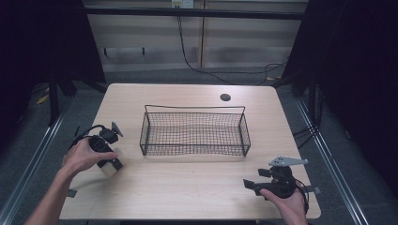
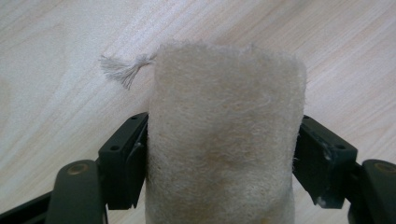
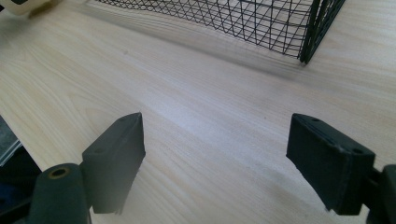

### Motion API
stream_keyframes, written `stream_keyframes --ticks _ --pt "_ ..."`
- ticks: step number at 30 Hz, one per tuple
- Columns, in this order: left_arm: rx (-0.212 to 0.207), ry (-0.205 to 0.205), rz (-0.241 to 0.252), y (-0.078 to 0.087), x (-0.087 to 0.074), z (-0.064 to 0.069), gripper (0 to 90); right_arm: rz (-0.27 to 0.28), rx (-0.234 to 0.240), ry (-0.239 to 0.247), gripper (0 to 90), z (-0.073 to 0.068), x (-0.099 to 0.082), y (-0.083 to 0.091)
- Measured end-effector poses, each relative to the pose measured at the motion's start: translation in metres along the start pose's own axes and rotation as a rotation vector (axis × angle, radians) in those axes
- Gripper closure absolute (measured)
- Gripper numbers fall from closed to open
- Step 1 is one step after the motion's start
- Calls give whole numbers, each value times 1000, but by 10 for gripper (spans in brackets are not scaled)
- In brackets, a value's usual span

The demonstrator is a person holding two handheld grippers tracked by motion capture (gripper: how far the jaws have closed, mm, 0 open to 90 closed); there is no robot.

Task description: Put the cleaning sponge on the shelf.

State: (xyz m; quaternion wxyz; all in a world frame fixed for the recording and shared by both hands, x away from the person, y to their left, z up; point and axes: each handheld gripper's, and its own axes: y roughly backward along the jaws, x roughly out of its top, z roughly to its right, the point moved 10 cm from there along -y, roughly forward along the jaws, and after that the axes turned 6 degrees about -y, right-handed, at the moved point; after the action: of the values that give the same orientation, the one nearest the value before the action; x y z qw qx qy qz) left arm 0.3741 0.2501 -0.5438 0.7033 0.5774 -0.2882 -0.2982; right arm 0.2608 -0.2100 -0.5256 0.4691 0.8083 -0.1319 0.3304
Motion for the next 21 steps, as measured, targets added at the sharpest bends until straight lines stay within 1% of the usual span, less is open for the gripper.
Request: stream_keyframes --ticks 2,4,7,8,11,13,14,17,18,19,20,21 --pt "-9 -7 12 2 0 1 273 -3 0 0 190 0 0 0" --pt "-6 -10 10 3 -1 1 273 -3 -1 0 191 0 0 0" --pt "3 -4 16 5 -1 0 273 -3 0 -1 191 0 0 0" --pt "-2 -3 23 6 -1 0 273 -4 0 -1 191 0 0 0" --pt "2 -1 28 9 -3 0 273 -5 0 -2 192 0 -1 0" --pt "-4 -1 36 12 -4 1 274 -3 -2 -1 191 0 -1 0" --pt "-14 -5 36 13 -5 2 274 -3 -2 -1 191 0 -1 0" --pt "-17 -3 40 16 -6 3 274 -4 -3 -3 191 0 -1 0" --pt "-12 -6 43 18 -6 4 274 -5 -3 -3 191 1 0 -1" --pt "2 -5 45 22 -6 5 274 -6 -3 -3 191 1 -1 -1" --pt "2 -5 45 22 -6 5 274 -5 -4 -2 191 1 -1 0" --pt "9 -13 52 28 -6 8 274 -3 -3 -1 191 0 -1 0"
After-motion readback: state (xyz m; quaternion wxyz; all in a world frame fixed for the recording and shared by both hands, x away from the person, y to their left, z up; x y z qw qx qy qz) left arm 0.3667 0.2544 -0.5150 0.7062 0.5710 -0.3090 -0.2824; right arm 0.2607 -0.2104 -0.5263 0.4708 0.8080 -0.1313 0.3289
